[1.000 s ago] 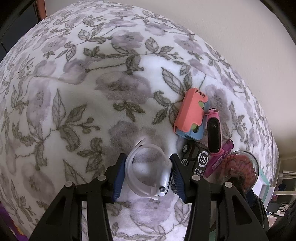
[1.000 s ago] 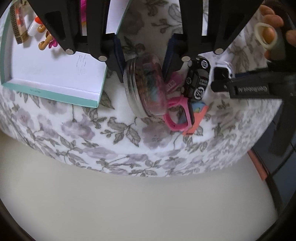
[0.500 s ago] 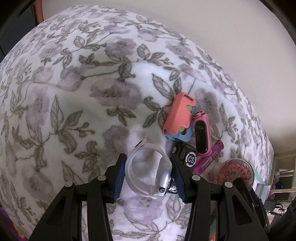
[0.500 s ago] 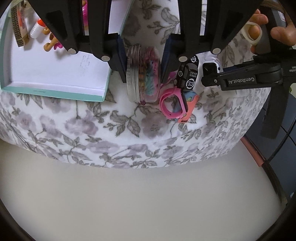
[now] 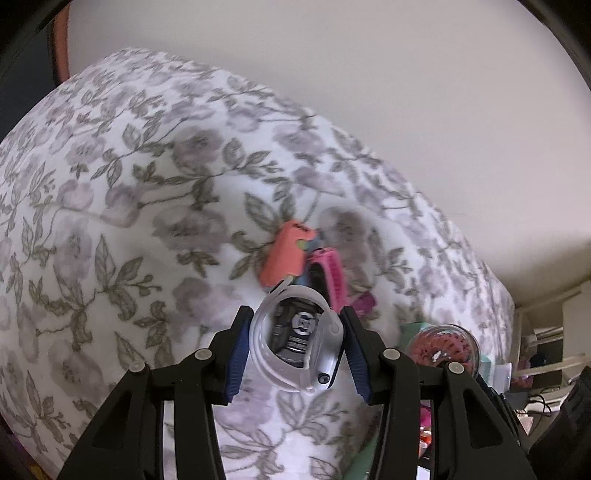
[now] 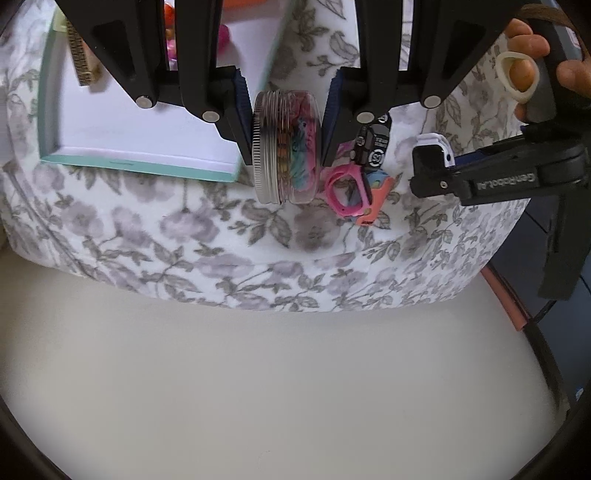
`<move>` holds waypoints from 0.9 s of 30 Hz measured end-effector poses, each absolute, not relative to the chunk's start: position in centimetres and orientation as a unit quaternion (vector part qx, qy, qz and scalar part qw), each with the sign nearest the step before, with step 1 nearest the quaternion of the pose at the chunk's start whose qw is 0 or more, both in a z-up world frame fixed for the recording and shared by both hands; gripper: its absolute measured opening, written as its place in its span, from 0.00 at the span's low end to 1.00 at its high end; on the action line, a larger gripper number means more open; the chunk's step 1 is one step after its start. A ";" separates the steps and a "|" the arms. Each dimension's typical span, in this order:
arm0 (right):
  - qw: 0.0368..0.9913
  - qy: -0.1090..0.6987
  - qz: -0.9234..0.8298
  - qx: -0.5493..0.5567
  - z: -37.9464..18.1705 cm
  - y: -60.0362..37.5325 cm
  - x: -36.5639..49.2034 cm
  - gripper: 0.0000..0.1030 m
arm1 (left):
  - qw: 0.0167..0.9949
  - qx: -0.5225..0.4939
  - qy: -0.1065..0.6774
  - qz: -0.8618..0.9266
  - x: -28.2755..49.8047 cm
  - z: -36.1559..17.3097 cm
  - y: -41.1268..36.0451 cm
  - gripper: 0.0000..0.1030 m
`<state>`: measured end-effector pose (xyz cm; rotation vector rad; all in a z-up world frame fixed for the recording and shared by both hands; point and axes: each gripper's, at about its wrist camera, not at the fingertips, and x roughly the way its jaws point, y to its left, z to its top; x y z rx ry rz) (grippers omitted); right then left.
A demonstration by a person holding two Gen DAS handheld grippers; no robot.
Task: Organize rigid objects
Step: 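Carry the earbud case into the tray with the left tool while the right tool carries the pink jar there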
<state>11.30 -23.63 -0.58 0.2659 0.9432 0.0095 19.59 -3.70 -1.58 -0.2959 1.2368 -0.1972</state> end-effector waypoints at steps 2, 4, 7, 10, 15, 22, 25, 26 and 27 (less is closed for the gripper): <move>0.881 0.454 -0.002 0.130 -0.2 -24.4 11.0 0.34 | 0.802 -0.133 0.574 -0.102 19.3 -1.1 -4.6 0.48; 0.880 0.454 -0.008 0.135 0.2 -25.5 10.6 0.34 | 0.801 -0.127 0.573 -0.113 19.0 -0.9 -5.6 0.48; 0.879 0.455 -0.028 0.139 0.9 -27.7 9.7 0.35 | 0.802 -0.107 0.574 -0.126 18.2 -0.8 -7.6 0.48; 0.877 0.455 -0.045 0.147 1.2 -30.0 8.8 0.35 | 0.800 -0.087 0.576 -0.145 17.4 -0.9 -9.9 0.48; 0.868 0.462 -0.081 0.162 1.3 -33.6 7.5 0.35 | 0.799 -0.047 0.573 -0.177 15.9 -1.3 -13.9 0.48; 0.849 0.487 -0.124 0.161 -0.2 -36.8 6.0 0.35 | 0.794 0.006 0.571 -0.210 13.9 -3.4 -18.7 0.48; 0.841 0.501 -0.131 0.156 -1.4 -37.4 6.0 0.35 | 0.791 0.024 0.573 -0.215 13.4 -4.5 -19.6 0.48; 0.839 0.505 -0.131 0.158 -1.7 -37.6 5.9 0.35 | 0.790 0.030 0.574 -0.215 13.1 -4.8 -19.8 0.48; 0.835 0.509 -0.130 0.161 -2.2 -37.7 6.0 0.35 | 0.789 0.032 0.574 -0.215 13.1 -5.0 -20.0 0.48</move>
